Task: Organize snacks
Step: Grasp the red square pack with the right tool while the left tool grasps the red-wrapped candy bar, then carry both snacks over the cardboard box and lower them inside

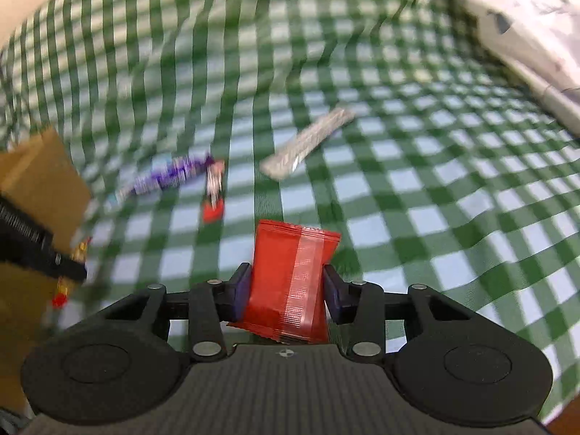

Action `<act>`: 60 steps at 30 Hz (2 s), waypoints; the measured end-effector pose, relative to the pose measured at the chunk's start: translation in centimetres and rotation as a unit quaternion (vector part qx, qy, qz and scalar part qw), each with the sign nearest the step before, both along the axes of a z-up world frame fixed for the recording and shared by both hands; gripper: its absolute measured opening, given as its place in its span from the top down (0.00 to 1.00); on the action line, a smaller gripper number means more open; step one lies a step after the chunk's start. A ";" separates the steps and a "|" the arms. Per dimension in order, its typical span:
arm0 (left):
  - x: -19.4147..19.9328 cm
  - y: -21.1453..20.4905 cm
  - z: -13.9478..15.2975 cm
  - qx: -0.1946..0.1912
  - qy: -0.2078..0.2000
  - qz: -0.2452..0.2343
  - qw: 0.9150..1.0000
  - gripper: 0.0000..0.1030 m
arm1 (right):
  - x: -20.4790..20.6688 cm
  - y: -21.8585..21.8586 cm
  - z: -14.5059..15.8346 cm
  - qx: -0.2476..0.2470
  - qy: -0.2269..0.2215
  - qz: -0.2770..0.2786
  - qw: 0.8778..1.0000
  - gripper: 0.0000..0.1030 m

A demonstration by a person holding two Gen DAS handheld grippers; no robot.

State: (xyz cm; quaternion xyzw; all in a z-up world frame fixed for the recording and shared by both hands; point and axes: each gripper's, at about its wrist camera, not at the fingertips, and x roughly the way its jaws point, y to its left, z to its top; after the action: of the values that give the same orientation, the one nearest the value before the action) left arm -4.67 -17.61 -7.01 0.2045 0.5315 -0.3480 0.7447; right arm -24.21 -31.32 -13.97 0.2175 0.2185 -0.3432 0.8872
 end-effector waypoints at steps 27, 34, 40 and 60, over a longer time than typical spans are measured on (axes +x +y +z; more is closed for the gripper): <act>-2.1 33.2 13.9 -0.090 -0.082 0.123 0.985 0.82 | -0.2 28.0 16.1 0.001 -0.121 0.197 0.973 0.57; -2.5 36.1 14.2 -0.119 -0.081 0.133 0.981 0.82 | -0.5 31.7 16.9 -0.018 -0.107 0.202 0.973 0.57; -2.6 37.4 14.3 -0.130 -0.079 0.141 0.978 0.82 | -0.4 33.0 17.2 -0.025 -0.098 0.201 0.974 0.57; -1.9 37.5 14.0 -0.127 -0.072 0.155 0.977 0.82 | 0.3 33.1 17.2 -0.020 -0.088 0.206 0.974 0.57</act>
State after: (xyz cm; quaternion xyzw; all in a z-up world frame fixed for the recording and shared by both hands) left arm -6.58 19.92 6.96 0.0479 0.4531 -0.2770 0.8460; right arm -23.90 1.78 3.25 0.1792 0.1722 -0.1370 0.9589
